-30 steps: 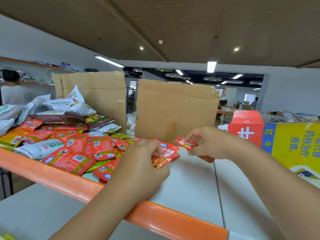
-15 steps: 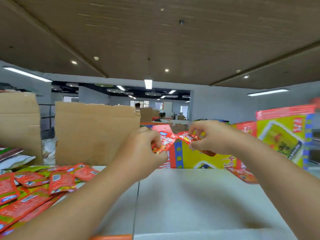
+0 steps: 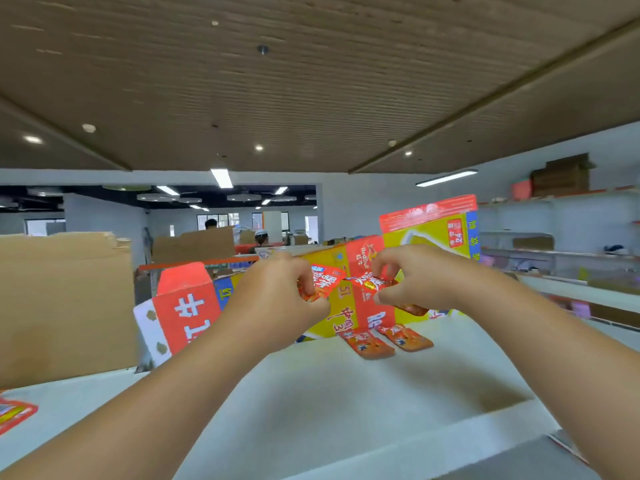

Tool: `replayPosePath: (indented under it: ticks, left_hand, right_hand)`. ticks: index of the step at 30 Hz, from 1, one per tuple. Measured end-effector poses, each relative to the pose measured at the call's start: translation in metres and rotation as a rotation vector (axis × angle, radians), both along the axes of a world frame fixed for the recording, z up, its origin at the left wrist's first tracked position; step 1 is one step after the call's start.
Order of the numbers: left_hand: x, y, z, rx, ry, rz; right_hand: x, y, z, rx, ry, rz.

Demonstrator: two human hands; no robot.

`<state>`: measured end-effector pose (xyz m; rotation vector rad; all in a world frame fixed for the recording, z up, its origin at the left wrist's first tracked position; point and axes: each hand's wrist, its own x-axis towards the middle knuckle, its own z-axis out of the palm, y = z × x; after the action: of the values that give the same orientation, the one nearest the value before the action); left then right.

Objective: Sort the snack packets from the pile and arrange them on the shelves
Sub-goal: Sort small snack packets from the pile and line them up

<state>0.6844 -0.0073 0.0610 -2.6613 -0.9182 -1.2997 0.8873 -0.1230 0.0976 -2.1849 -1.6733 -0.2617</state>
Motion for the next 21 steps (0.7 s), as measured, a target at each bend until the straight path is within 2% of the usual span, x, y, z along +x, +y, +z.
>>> replayPosePath:
  ticks: [9, 15, 18, 21]
  left_hand:
    - [0.099, 0.009, -0.013, -0.236, 0.084, 0.263]
    - [0.127, 0.031, -0.039, -0.402, 0.284, 0.484]
    - [0.122, 0.045, -0.060, -0.540, 0.356, 0.451]
    - [0.111, 0.049, -0.061, -0.588, 0.449, 0.407]
  right_hand:
    - [0.094, 0.035, -0.011, -0.146, -0.066, 0.128]
    - [0.119, 0.074, -0.018, -0.273, -0.155, 0.233]
    - [0.125, 0.093, -0.027, -0.288, -0.165, 0.298]
    - [0.129, 0.106, -0.032, -0.325, -0.162, 0.339]
